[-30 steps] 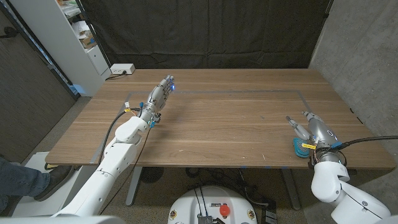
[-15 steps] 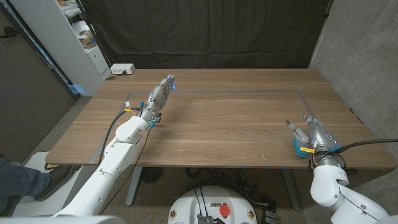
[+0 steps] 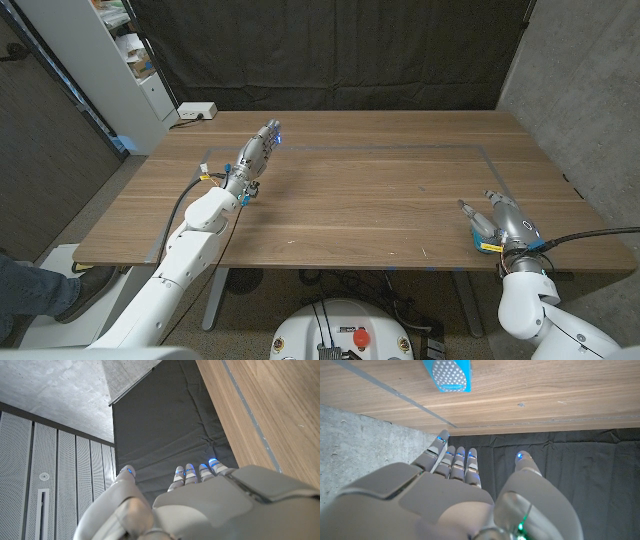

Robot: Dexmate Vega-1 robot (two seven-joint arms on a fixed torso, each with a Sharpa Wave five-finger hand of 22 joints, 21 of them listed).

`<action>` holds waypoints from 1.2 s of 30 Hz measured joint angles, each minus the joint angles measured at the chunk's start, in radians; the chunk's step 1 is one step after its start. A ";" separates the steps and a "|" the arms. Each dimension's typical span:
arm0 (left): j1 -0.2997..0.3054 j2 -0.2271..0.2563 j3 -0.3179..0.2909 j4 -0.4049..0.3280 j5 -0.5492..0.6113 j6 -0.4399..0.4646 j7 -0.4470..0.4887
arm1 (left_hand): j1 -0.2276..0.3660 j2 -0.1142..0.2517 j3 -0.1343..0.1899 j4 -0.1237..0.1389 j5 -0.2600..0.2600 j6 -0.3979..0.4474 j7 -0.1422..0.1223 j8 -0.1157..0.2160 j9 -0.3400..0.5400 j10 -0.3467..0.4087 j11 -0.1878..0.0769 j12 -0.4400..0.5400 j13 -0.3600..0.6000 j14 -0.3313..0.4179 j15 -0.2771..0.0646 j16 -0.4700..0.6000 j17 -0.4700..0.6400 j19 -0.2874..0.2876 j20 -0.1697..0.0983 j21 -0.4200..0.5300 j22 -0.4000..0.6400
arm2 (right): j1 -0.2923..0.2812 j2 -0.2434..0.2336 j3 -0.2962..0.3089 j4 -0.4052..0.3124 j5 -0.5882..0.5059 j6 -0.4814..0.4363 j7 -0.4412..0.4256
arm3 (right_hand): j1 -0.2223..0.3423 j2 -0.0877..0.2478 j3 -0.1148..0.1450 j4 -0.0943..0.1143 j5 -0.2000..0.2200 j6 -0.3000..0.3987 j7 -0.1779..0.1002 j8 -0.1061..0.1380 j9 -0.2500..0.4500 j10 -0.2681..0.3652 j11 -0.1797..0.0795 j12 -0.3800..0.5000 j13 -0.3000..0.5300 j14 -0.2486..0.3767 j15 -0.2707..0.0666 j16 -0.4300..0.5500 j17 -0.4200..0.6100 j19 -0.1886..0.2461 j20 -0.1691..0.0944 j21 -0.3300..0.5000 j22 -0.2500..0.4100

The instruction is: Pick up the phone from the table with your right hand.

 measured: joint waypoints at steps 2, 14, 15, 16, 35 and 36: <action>0.002 0.001 0.000 -0.002 0.000 0.000 0.000 | 0.000 0.000 0.000 0.000 0.000 0.000 0.000 0.000 0.000 0.000 0.000 0.000 0.000 0.000 0.000 0.000 0.000 0.000 0.000 0.000 0.000 | 0.000 -0.003 -0.005 0.000 0.000 -0.007 -0.002 | 0.000 0.000 0.000 0.000 0.000 0.000 0.000 0.000 0.000 0.000 0.000 0.000 0.000 0.000 0.000 0.000 0.000 0.000 0.000 0.000 0.000; 0.007 0.007 0.000 -0.009 -0.004 -0.001 -0.001 | 0.000 0.000 -0.004 -0.004 0.000 0.000 0.000 0.000 0.000 0.000 0.000 0.000 0.000 0.000 0.000 0.000 0.000 0.000 0.000 -0.007 0.000 | 0.024 -0.018 -0.053 -0.002 -0.011 -0.072 -0.011 | 0.011 0.000 0.004 -0.004 0.004 -0.006 -0.005 0.000 0.000 0.004 -0.004 0.000 0.002 0.000 0.000 0.000 0.000 0.003 -0.004 -0.008 0.000; 0.007 0.007 0.000 -0.009 -0.006 -0.002 -0.002 | 0.000 0.000 -0.004 -0.004 0.000 0.000 0.000 0.000 0.000 0.000 0.000 0.000 0.000 0.000 0.000 0.000 0.000 0.000 0.000 -0.007 0.000 | 0.024 -0.018 -0.053 -0.002 -0.011 -0.075 -0.012 | 0.011 0.000 0.006 -0.006 0.004 -0.008 -0.008 0.000 0.000 0.004 -0.004 0.000 0.002 0.000 0.000 0.000 0.000 0.003 -0.004 -0.008 0.000; 0.007 0.007 0.000 -0.009 -0.006 -0.002 -0.002 | 0.000 0.000 -0.004 -0.004 0.000 0.000 0.000 0.000 0.000 0.000 0.000 0.000 0.000 0.000 0.000 0.000 0.000 0.000 0.000 -0.007 0.000 | 0.031 -0.021 -0.064 -0.004 -0.011 -0.075 -0.012 | 0.011 0.000 0.008 -0.008 0.004 -0.009 -0.009 0.000 0.000 0.004 -0.004 0.000 0.002 0.000 0.000 0.000 0.000 0.003 -0.004 -0.008 0.000; 0.009 0.007 0.000 0.000 -0.013 -0.010 -0.009 | 0.000 0.000 -0.004 -0.004 0.000 0.000 0.000 0.000 0.000 0.000 0.000 0.000 0.000 0.000 0.000 0.000 0.000 0.000 0.000 -0.011 0.000 | 0.120 -0.073 -0.185 -0.016 -0.017 -0.272 -0.011 | 0.028 -0.007 0.010 -0.015 0.007 -0.016 -0.016 -0.007 0.000 0.004 -0.004 0.000 0.002 0.000 0.000 0.000 0.000 0.007 -0.007 -0.022 0.000; 0.009 0.007 0.000 0.000 -0.013 -0.010 -0.009 | 0.000 0.000 -0.004 -0.004 0.000 0.000 0.000 0.000 0.000 0.000 0.000 0.000 0.000 0.000 0.000 0.000 0.000 0.000 0.000 -0.011 0.000 | 0.120 -0.074 -0.186 -0.016 -0.017 -0.272 -0.011 | 0.028 -0.007 0.010 -0.016 0.007 -0.016 -0.016 -0.007 0.000 0.004 -0.004 0.000 0.002 0.000 0.000 0.000 0.000 0.007 -0.007 -0.022 0.000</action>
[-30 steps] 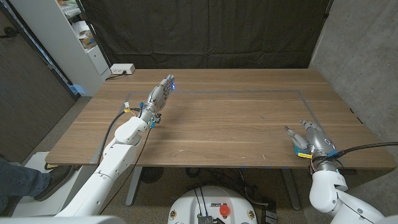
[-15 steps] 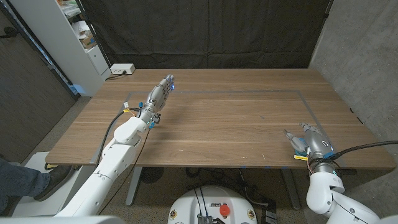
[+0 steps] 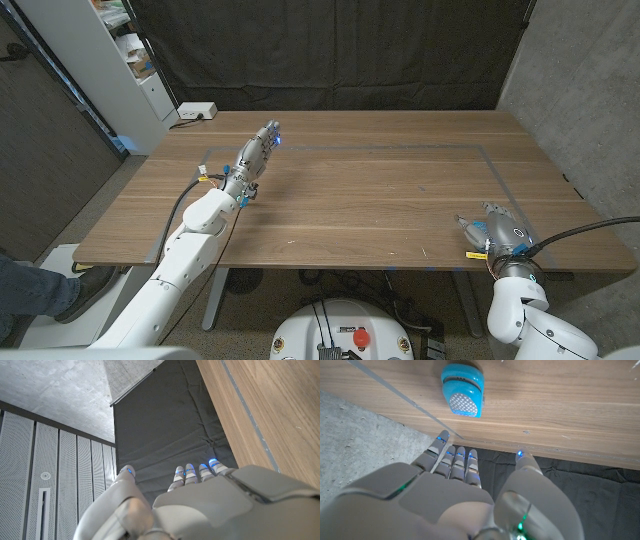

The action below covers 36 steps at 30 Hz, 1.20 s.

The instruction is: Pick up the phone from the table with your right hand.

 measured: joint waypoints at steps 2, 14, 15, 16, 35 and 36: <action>0.000 0.000 0.001 0.000 0.000 0.000 0.000 | 0.000 0.000 0.000 0.000 0.000 0.000 0.000 0.000 0.000 0.000 0.000 0.000 0.000 0.000 0.000 0.000 0.000 0.000 0.000 -0.003 0.000 | 0.007 -0.006 -0.008 0.000 0.009 -0.019 -0.004 | 0.000 0.000 0.003 -0.003 0.000 0.000 0.000 0.000 0.000 0.000 0.000 0.000 0.000 0.000 0.000 0.000 -0.002 0.000 0.000 0.000 0.000; 0.001 0.001 0.006 -0.003 0.007 0.000 0.003 | 0.000 0.000 -0.003 -0.003 0.000 0.000 0.000 0.000 0.000 0.000 0.000 0.000 0.000 0.000 0.000 0.000 0.000 -0.004 0.004 -0.004 0.000 | 0.045 -0.022 -0.049 0.016 0.047 -0.062 -0.024 | 0.010 0.002 0.003 -0.011 0.000 0.000 0.000 0.000 0.003 0.000 0.000 -0.008 0.000 0.000 0.000 -0.007 -0.005 0.000 0.000 -0.003 0.000; 0.001 0.002 0.006 -0.004 0.008 0.000 0.004 | 0.000 0.000 -0.003 -0.003 0.000 0.000 0.000 0.000 0.000 0.000 0.000 0.000 0.000 0.000 0.000 0.000 0.000 -0.004 0.004 -0.004 0.000 | 0.049 -0.023 -0.052 0.019 0.050 -0.064 -0.027 | 0.014 0.007 0.003 -0.011 0.000 0.000 0.000 0.000 0.003 0.000 0.000 -0.008 0.000 0.000 0.000 -0.007 -0.005 0.000 0.000 -0.005 0.000; 0.001 0.002 0.007 -0.005 0.008 0.000 0.004 | 0.000 0.000 -0.003 -0.003 0.000 0.000 0.000 0.000 0.000 0.000 0.000 0.000 0.000 0.000 0.000 0.000 0.000 -0.004 0.004 -0.004 0.000 | 0.050 -0.023 -0.054 0.019 0.052 -0.065 -0.027 | 0.014 0.007 0.003 -0.011 0.000 0.000 0.000 0.000 0.003 0.000 0.000 -0.008 0.000 0.002 -0.002 -0.007 -0.005 0.003 0.004 -0.007 0.000; 0.007 0.011 0.017 -0.026 0.019 0.007 0.011 | -0.004 0.004 0.000 -0.006 0.000 0.000 0.000 0.000 0.000 0.000 0.000 0.000 0.000 0.000 0.000 0.000 0.000 -0.004 0.004 -0.012 0.000 | 0.076 -0.027 -0.070 0.062 0.115 -0.066 -0.063 | 0.033 0.007 0.006 -0.023 0.004 0.000 0.000 0.000 0.002 0.004 -0.004 -0.008 0.000 0.011 0.000 -0.007 -0.005 0.007 0.007 -0.015 0.000; 0.008 0.011 0.017 -0.027 0.020 0.007 0.012 | -0.004 0.004 0.000 -0.006 0.000 0.000 0.000 0.000 0.000 0.000 0.000 0.000 0.000 0.000 0.000 0.000 0.000 -0.004 0.004 -0.012 0.000 | 0.076 -0.028 -0.070 0.062 0.117 -0.065 -0.065 | 0.033 0.007 0.007 -0.024 0.004 0.000 0.000 0.000 0.002 0.004 -0.004 -0.008 0.000 0.015 -0.004 -0.007 -0.005 0.007 0.007 -0.015 0.000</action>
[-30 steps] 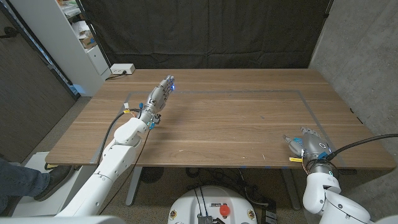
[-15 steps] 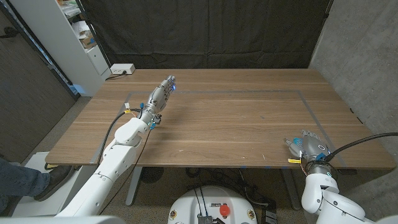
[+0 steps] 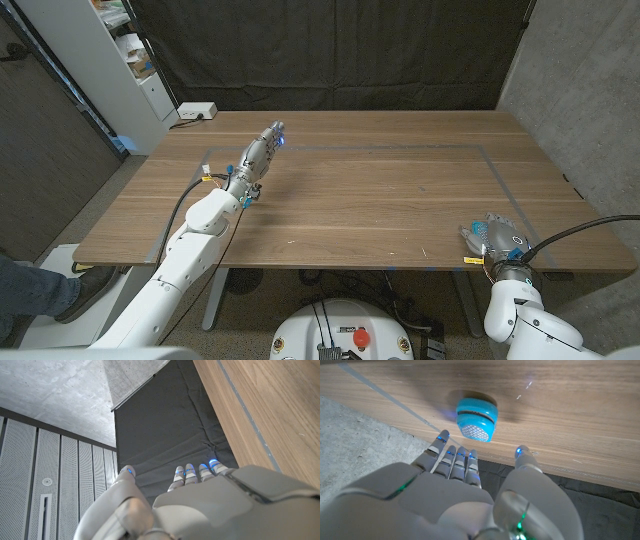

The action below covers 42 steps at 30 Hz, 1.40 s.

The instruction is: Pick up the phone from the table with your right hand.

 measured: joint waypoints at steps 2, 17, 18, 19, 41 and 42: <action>0.001 0.000 0.000 -0.001 0.001 0.001 0.001 | 0.000 0.000 0.000 0.000 0.000 0.000 0.000 0.000 0.000 0.000 0.000 0.000 0.000 0.000 0.000 0.000 0.000 0.000 0.000 0.000 0.000 | 0.002 0.000 0.000 0.005 0.007 0.005 -0.004 | 0.000 0.000 0.003 -0.003 0.000 0.000 0.000 0.000 0.000 0.000 0.000 0.000 0.000 0.000 0.000 0.000 0.000 0.000 0.000 0.000 0.000; 0.023 0.013 0.000 -0.029 0.007 0.007 0.016 | 0.000 0.000 -0.003 -0.002 0.000 0.000 0.000 0.000 0.000 0.000 0.000 0.000 0.000 0.000 0.000 0.000 0.000 0.000 0.000 0.000 0.000 | 0.001 -0.001 0.012 0.041 0.048 0.051 -0.019 | 0.010 0.011 0.007 -0.007 0.000 0.000 0.000 0.000 0.000 0.005 -0.005 0.000 0.000 0.009 0.002 0.000 0.000 0.009 0.002 -0.004 0.000; 0.024 0.014 0.000 -0.031 0.008 0.008 0.017 | 0.000 0.000 -0.003 -0.002 0.000 0.000 0.000 0.000 0.000 0.000 0.000 0.000 0.000 0.000 0.000 0.000 0.000 0.000 0.000 0.000 0.000 | 0.000 -0.001 0.013 0.043 0.050 0.053 -0.020 | 0.010 0.011 0.007 -0.007 0.000 0.003 -0.002 0.000 0.000 0.005 -0.005 0.000 0.000 0.009 0.002 0.000 0.000 0.009 0.002 -0.004 0.000; 0.026 0.015 0.000 -0.033 0.009 0.008 0.019 | 0.000 0.000 -0.003 -0.002 0.000 0.000 0.000 0.000 0.000 0.000 0.000 0.000 0.000 0.000 0.000 -0.002 0.000 0.000 0.000 0.000 0.000 | -0.001 -0.001 0.014 0.045 0.053 0.057 -0.021 | 0.010 0.011 0.007 -0.007 0.000 0.004 -0.004 0.000 0.000 0.005 -0.005 0.000 0.000 0.009 0.002 0.000 0.000 0.010 0.001 -0.004 0.000; 0.067 0.038 -0.004 -0.080 0.021 0.010 0.042 | 0.000 0.000 -0.003 -0.002 0.000 0.000 0.000 0.000 0.000 0.000 0.000 -0.003 0.000 0.000 0.000 -0.006 0.000 0.006 0.006 -0.011 0.000 | -0.023 0.019 0.030 0.102 0.078 0.146 -0.057 | 0.081 0.049 0.034 -0.034 0.000 0.023 -0.008 0.009 -0.001 0.042 -0.017 0.007 0.005 0.051 0.000 0.011 0.003 0.083 -0.018 -0.008 0.000; 0.068 0.039 -0.004 -0.082 0.021 0.010 0.044 | 0.000 0.000 -0.003 -0.002 0.000 0.000 0.000 0.000 0.000 0.000 0.000 -0.003 0.000 0.000 0.000 -0.006 0.000 0.006 0.006 -0.014 0.000 | -0.023 0.019 0.030 0.104 0.078 0.149 -0.059 | 0.094 0.050 0.037 -0.037 0.000 0.031 -0.008 0.011 -0.001 0.051 -0.018 0.008 0.005 0.061 0.001 0.012 0.003 0.092 -0.016 -0.008 0.000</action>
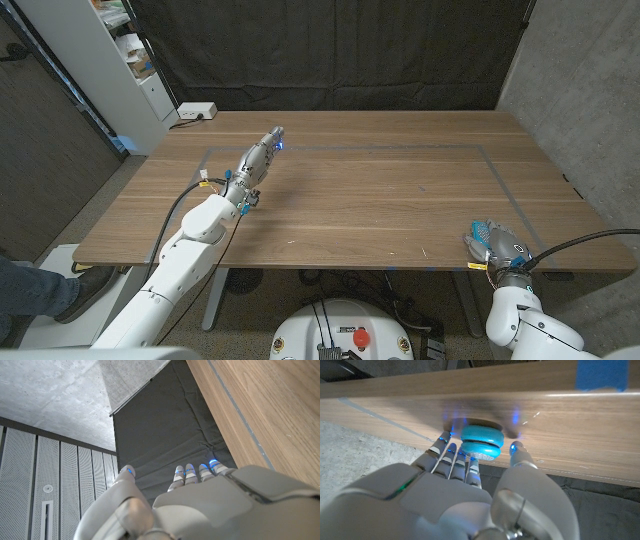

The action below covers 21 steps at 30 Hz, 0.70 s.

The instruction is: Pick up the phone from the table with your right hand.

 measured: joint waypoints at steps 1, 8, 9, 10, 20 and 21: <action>0.000 0.000 0.000 0.000 0.000 0.000 0.000 | 0.000 0.000 0.000 0.000 0.000 0.000 0.000 0.000 0.000 0.000 0.000 0.000 0.000 0.000 0.000 0.000 0.000 0.000 0.000 0.000 0.000 | 0.000 0.000 0.000 0.001 0.000 0.000 0.000 | 0.009 0.006 0.004 -0.004 0.000 0.009 -0.001 0.002 0.000 0.009 0.001 0.000 0.000 0.004 -0.002 0.000 0.000 0.011 -0.001 0.000 0.000; 0.008 0.004 0.001 -0.007 0.000 0.000 0.003 | 0.000 0.000 -0.004 -0.004 0.000 0.000 0.000 0.000 0.000 0.000 0.000 0.000 0.000 0.000 0.000 0.000 0.000 0.000 0.000 0.000 0.000 | 0.001 0.009 -0.009 0.014 -0.012 0.009 -0.019 | 0.095 0.047 0.022 -0.022 -0.023 0.076 -0.012 0.020 0.001 0.086 -0.007 0.020 0.000 0.074 -0.002 0.031 0.009 0.085 -0.004 -0.004 0.000; 0.008 0.004 0.002 -0.007 0.000 0.000 0.003 | 0.000 0.000 -0.004 -0.004 0.000 0.000 0.000 0.000 0.000 0.000 0.000 0.000 0.000 0.000 0.000 0.000 0.000 0.000 0.000 0.000 0.000 | 0.002 0.010 -0.010 0.016 -0.016 0.009 -0.023 | 0.102 0.055 0.022 -0.022 -0.028 0.086 -0.015 0.023 0.001 0.099 -0.009 0.024 0.000 0.083 0.000 0.035 0.012 0.096 -0.003 -0.006 0.000; 0.008 0.005 0.002 -0.007 0.000 0.000 0.003 | 0.000 0.000 -0.004 -0.004 0.000 0.000 0.000 0.000 0.000 0.000 0.000 0.000 0.000 0.000 0.000 0.000 0.000 0.000 0.000 0.000 0.000 | 0.002 0.010 -0.010 0.016 -0.018 0.008 -0.024 | 0.109 0.059 0.022 -0.022 -0.033 0.097 -0.016 0.025 0.001 0.110 -0.010 0.026 0.000 0.095 -0.002 0.041 0.014 0.107 -0.004 -0.006 0.000; -0.001 0.005 0.011 0.001 -0.001 -0.001 0.001 | 0.000 0.000 -0.004 -0.004 0.000 0.000 0.000 0.000 0.000 0.000 0.000 0.000 0.000 0.000 0.000 0.000 0.000 -0.006 0.005 -0.004 0.000 | 0.021 0.035 -0.040 0.029 -0.051 -0.024 -0.049 | 0.222 0.098 0.049 -0.030 -0.075 0.170 -0.042 0.040 0.000 0.177 -0.037 0.035 -0.001 0.199 -0.003 0.099 0.036 0.210 -0.008 0.013 0.005; -0.003 0.005 0.012 0.002 -0.001 -0.001 0.000 | 0.000 0.000 -0.004 -0.004 0.000 0.000 0.000 0.000 0.000 0.000 0.000 0.000 0.000 0.000 0.000 0.000 0.000 -0.006 0.005 -0.004 0.000 | 0.023 0.037 -0.043 0.030 -0.054 -0.027 -0.051 | 0.241 0.099 0.051 -0.031 -0.078 0.170 -0.042 0.040 0.000 0.177 -0.037 0.035 -0.001 0.206 -0.004 0.105 0.040 0.218 -0.007 0.016 0.005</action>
